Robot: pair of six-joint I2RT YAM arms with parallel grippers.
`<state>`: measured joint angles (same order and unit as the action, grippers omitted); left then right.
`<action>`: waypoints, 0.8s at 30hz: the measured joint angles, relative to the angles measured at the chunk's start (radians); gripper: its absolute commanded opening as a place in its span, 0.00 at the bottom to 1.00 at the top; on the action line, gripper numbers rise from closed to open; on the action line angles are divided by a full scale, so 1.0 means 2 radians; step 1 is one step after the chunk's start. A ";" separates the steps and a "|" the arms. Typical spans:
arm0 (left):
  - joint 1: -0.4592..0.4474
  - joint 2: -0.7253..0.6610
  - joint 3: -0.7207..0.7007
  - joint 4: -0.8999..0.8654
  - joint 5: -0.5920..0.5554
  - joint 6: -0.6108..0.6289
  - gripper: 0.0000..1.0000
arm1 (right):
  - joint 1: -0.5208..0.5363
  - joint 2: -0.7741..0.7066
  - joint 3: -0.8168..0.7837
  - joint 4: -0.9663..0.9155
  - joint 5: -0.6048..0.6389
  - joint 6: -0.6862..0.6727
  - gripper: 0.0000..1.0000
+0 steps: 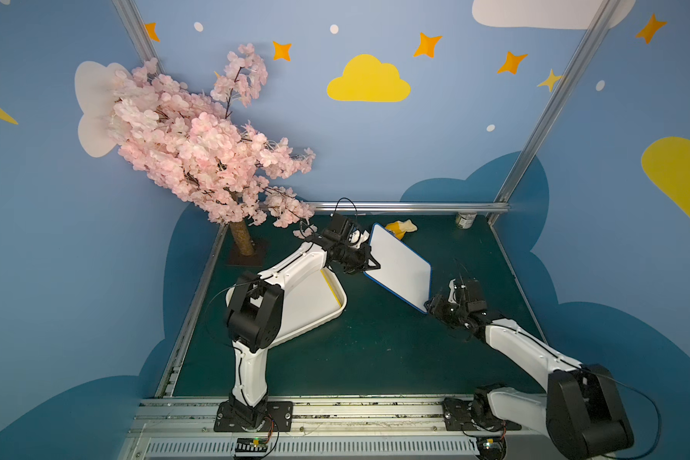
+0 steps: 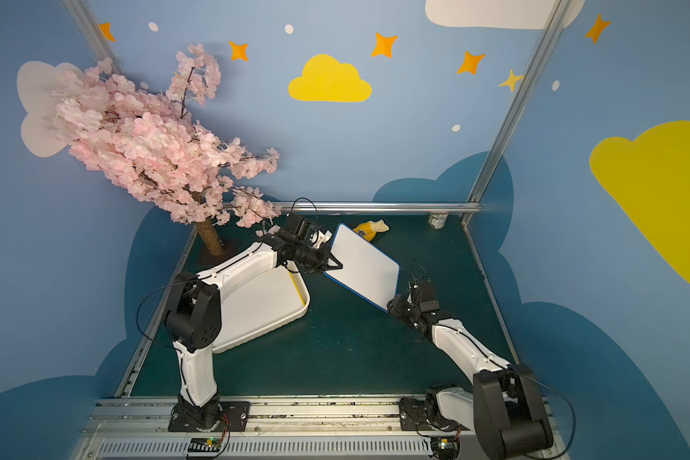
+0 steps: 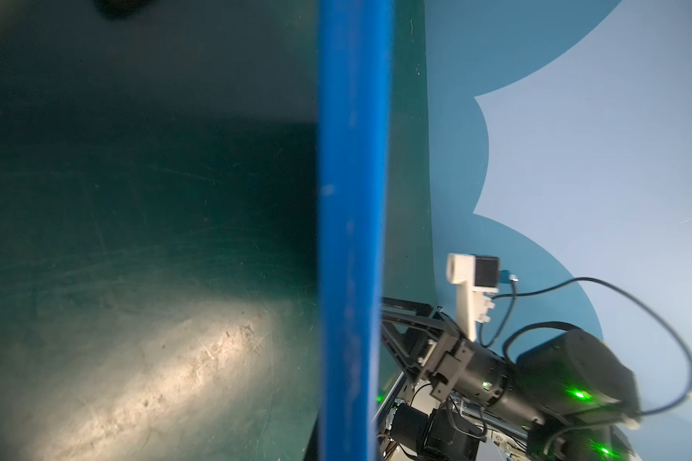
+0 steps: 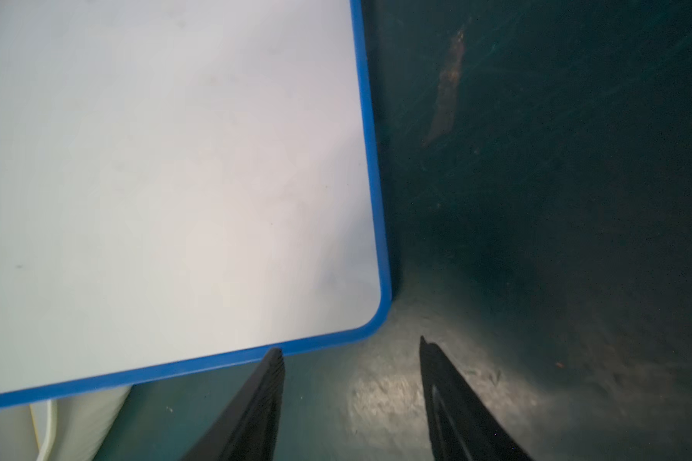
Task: Put the whiteboard into the storage box
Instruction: Pick up the whiteboard at the center of the board.
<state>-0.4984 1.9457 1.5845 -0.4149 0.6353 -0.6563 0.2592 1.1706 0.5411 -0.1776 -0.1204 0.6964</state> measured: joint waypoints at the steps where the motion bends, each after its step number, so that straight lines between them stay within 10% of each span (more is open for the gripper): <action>1: -0.002 -0.008 -0.009 0.005 -0.005 -0.002 0.03 | 0.000 -0.012 0.002 -0.010 0.003 -0.005 0.58; 13: 0.002 -0.201 -0.166 0.046 -0.086 -0.033 0.03 | 0.010 -0.100 0.089 -0.105 0.015 -0.059 0.60; 24: 0.057 -0.451 -0.280 -0.005 -0.171 -0.084 0.03 | 0.115 -0.014 0.175 -0.121 0.036 -0.078 0.61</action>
<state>-0.3840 1.0439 1.0248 -0.4252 0.2943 -0.8249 0.4892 1.1423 0.8917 -0.4206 -0.0490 0.5400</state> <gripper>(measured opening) 0.069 0.609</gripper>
